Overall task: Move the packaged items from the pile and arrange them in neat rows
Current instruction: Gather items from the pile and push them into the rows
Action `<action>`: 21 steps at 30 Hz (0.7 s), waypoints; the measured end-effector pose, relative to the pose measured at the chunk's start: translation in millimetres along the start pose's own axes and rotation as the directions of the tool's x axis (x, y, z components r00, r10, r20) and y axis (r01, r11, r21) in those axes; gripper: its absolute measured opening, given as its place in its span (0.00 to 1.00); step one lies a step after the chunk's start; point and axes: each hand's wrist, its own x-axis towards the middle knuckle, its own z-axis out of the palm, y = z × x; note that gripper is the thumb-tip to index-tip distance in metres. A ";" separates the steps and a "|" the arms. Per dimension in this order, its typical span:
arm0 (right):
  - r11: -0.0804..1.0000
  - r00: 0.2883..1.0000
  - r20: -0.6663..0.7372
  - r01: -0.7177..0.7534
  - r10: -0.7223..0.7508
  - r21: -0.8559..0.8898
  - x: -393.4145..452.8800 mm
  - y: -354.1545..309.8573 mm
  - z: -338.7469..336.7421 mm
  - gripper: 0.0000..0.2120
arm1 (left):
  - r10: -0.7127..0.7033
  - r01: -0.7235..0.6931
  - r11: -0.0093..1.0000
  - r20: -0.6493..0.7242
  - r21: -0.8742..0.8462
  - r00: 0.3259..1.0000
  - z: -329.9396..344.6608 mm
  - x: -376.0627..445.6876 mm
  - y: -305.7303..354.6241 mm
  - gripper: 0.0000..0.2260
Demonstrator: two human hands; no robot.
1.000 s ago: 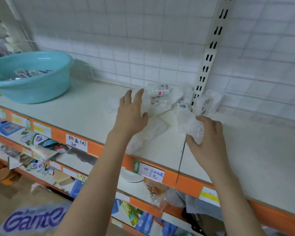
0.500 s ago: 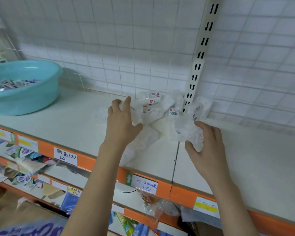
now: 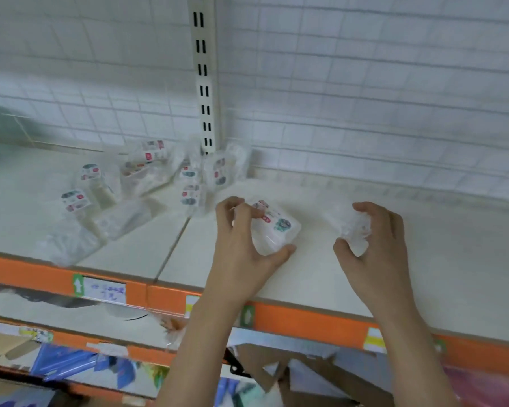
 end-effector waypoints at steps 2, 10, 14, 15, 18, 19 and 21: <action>1.000 1.000 -0.005 0.014 -0.014 -0.028 -0.8 30.5 -37.0 0.25 | 0.007 -0.007 1.000 0.005 -0.005 1.000 37.3 -11.6 28.2 0.29; 0.998 0.999 0.025 0.037 -0.036 -0.047 -1.6 113.5 -135.2 0.25 | -0.027 0.027 1.000 -0.012 0.009 1.000 134.7 -46.3 115.5 0.28; 0.999 0.998 0.048 0.035 -0.033 -0.026 -7.8 131.3 -152.8 0.25 | -0.007 0.006 0.998 0.024 0.056 1.000 153.9 -51.8 134.6 0.25; 0.999 0.998 0.051 0.029 -0.027 -0.026 -8.0 134.6 -156.2 0.25 | 0.005 -0.007 0.999 0.033 0.053 0.999 157.2 -51.5 137.2 0.24; 0.999 0.999 0.037 0.017 -0.015 -0.046 -4.4 144.3 -166.4 0.25 | 0.045 -0.047 0.999 0.088 0.025 0.995 167.9 -45.7 142.8 0.19; 0.998 0.999 0.031 0.015 -0.013 -0.053 -2.7 147.1 -170.1 0.25 | 0.055 -0.058 0.998 0.109 0.024 0.993 172.8 -43.7 144.3 0.18; 0.998 1.000 0.023 0.013 -0.012 -0.063 -0.3 153.8 -178.5 0.25 | 0.031 -0.034 0.999 0.143 0.019 0.989 184.4 -40.8 147.9 0.19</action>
